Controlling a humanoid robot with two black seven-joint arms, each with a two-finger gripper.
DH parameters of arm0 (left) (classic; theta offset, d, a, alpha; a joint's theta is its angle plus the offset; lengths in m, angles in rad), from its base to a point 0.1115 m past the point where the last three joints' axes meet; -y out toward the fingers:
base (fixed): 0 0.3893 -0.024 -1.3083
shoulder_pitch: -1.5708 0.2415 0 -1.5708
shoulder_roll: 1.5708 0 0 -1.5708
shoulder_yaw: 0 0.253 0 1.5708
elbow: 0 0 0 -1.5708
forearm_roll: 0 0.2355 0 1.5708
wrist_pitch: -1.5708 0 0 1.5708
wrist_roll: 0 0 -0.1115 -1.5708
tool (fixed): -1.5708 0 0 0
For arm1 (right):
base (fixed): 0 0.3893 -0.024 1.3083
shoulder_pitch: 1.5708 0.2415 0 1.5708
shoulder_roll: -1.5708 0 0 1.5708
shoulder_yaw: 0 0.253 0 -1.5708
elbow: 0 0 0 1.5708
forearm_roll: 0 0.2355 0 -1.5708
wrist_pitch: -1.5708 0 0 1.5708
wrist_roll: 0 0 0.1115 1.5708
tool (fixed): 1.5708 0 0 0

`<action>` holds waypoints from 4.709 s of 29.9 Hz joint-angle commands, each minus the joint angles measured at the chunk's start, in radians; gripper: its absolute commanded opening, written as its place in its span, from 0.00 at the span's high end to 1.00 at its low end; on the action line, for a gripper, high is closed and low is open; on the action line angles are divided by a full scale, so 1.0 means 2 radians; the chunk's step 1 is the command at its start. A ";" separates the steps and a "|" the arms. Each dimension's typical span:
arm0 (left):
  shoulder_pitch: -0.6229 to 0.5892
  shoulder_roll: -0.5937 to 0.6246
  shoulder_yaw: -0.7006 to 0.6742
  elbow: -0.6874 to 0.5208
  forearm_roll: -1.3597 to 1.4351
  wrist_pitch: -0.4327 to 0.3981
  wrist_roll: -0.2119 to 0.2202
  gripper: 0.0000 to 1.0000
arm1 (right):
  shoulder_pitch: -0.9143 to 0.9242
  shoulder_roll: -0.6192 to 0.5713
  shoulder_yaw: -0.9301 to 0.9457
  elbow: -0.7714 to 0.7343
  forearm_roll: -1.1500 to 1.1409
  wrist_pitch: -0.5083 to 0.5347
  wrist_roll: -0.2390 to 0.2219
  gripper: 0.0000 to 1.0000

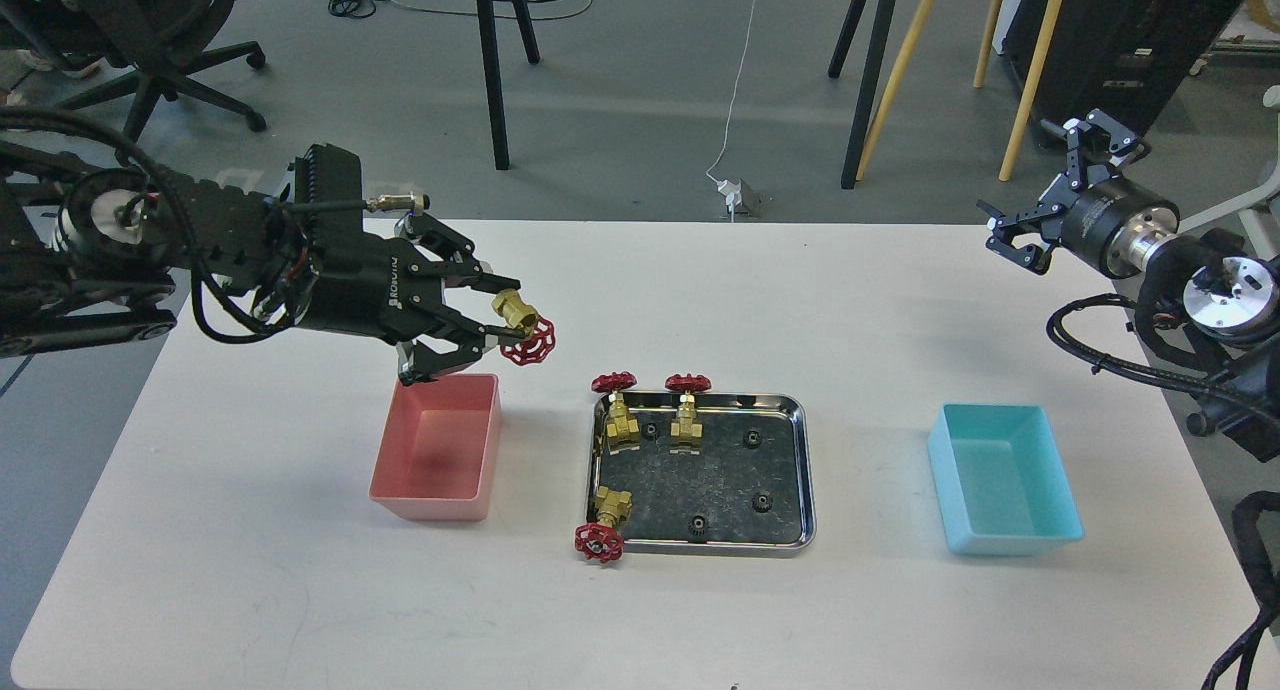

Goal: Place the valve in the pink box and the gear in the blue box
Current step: 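Lower the valve into the pink box and open the left gripper, then raise the left gripper up and away from the pink box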

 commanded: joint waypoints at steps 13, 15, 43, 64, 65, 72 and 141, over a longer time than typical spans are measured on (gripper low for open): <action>0.097 0.016 -0.008 0.037 0.013 0.000 0.000 0.74 | -0.001 0.000 0.001 -0.001 0.000 0.000 0.000 0.01; 0.104 0.015 -0.008 0.047 0.013 0.000 0.000 0.74 | -0.001 0.000 0.001 -0.001 0.000 0.000 0.000 0.01; 0.166 0.011 -0.031 0.112 0.014 0.000 0.000 0.25 | -0.001 0.000 -0.001 0.003 0.000 0.000 0.000 0.01; 0.185 0.027 -0.301 0.073 -0.238 -0.062 0.000 0.14 | 0.013 -0.028 -0.031 0.024 -0.008 0.000 0.000 0.01; 0.190 0.020 -0.316 0.072 -0.272 -0.063 0.000 0.14 | 0.014 -0.035 -0.037 0.032 -0.008 0.000 0.000 0.01; 0.263 -0.027 -0.461 0.073 -0.425 -0.138 0.000 0.13 | 0.020 -0.084 -0.085 0.088 -0.029 0.000 0.000 0.01; 0.403 -0.160 -0.758 0.139 -0.498 -0.288 0.000 0.05 | 0.131 -0.102 -0.124 0.253 -0.334 0.000 -0.051 0.01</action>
